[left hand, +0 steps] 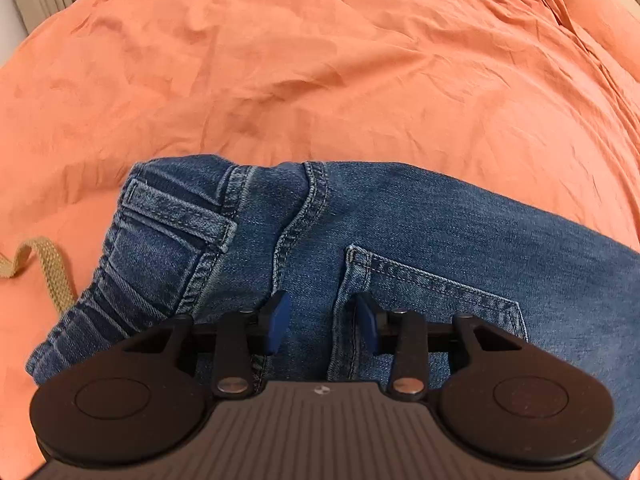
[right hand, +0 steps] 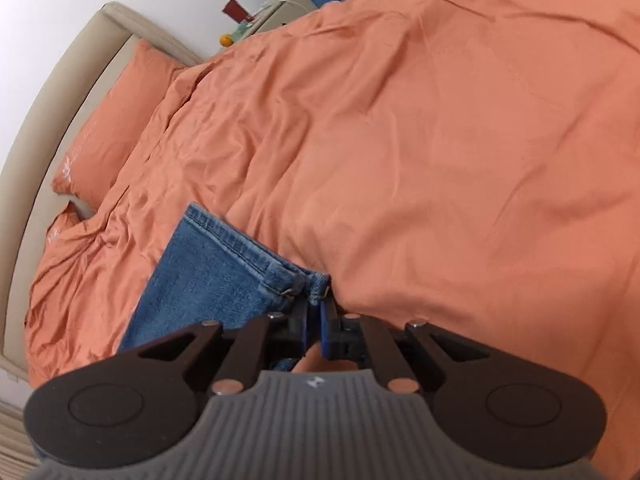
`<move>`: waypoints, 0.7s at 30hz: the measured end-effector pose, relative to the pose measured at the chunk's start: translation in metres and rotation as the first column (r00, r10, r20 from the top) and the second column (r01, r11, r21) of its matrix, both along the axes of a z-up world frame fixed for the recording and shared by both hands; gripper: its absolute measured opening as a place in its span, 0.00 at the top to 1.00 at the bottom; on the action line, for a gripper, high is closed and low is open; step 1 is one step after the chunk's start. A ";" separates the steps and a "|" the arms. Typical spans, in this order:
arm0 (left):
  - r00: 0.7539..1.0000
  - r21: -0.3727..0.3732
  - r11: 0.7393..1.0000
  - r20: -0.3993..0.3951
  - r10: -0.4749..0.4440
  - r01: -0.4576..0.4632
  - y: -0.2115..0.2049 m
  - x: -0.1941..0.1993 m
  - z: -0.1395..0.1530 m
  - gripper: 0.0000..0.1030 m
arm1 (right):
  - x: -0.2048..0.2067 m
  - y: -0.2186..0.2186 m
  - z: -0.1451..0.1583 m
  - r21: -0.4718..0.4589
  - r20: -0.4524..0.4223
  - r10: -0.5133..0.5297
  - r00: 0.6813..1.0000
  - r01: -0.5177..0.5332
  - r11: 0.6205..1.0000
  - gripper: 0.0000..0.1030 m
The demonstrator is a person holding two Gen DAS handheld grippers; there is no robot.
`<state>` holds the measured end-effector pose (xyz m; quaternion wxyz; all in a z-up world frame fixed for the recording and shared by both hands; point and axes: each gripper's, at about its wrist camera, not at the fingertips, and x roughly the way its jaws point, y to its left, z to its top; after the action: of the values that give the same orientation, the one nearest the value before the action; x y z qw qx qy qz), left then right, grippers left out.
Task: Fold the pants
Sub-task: 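Grasp the leg hem with the right tool and lift it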
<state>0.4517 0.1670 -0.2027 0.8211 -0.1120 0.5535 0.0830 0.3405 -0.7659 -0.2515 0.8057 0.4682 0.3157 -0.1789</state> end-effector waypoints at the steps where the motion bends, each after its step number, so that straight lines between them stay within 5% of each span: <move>1: 1.000 -0.002 1.000 -0.001 0.002 -0.002 0.001 0.000 0.000 0.54 | 0.002 -0.002 0.000 0.030 -0.001 -0.010 1.000 0.010 1.000 0.97; 3: 1.000 -0.004 1.000 0.002 0.002 -0.002 -0.001 0.001 0.000 0.54 | -0.008 -0.006 0.008 0.051 0.012 -0.044 0.999 0.043 0.998 0.87; 6: 0.999 0.005 1.000 0.032 -0.017 0.017 -0.002 -0.003 0.006 0.55 | -0.025 -0.008 0.020 0.112 0.056 -0.065 0.996 0.058 0.992 0.58; 8: 0.997 0.010 0.999 0.070 -0.040 0.039 -0.005 -0.010 0.018 0.55 | -0.041 -0.006 0.029 0.154 0.100 -0.055 0.993 0.039 0.987 0.55; 10: 0.993 -0.002 0.998 0.104 -0.062 0.063 -0.011 -0.011 0.032 0.55 | -0.037 0.000 0.031 0.166 0.115 -0.048 0.992 0.028 0.986 0.34; 11: 0.991 -0.009 0.997 0.114 -0.073 0.075 -0.014 -0.011 0.038 0.55 | -0.032 0.003 0.028 0.165 0.108 -0.051 0.993 0.032 0.986 0.33; 17: 0.969 -0.039 0.980 0.165 -0.184 0.193 -0.059 0.006 0.063 0.55 | -0.005 0.019 -0.015 0.243 0.094 -0.084 0.992 0.059 0.968 0.54; 19: 0.953 -0.042 0.965 0.174 -0.250 0.260 -0.082 0.015 0.068 0.55 | -0.003 0.019 -0.024 0.251 0.099 -0.112 0.989 0.084 0.964 0.75; 21: 0.924 -0.047 0.936 0.183 -0.336 0.349 -0.109 0.021 0.071 0.55 | -0.007 0.014 -0.031 0.321 0.131 -0.153 0.980 0.104 0.942 0.87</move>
<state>0.4730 0.0580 -0.1316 0.8626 -0.0527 0.4944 -0.0935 0.3331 -0.7521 -0.2823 0.7301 0.6217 0.2455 -0.1422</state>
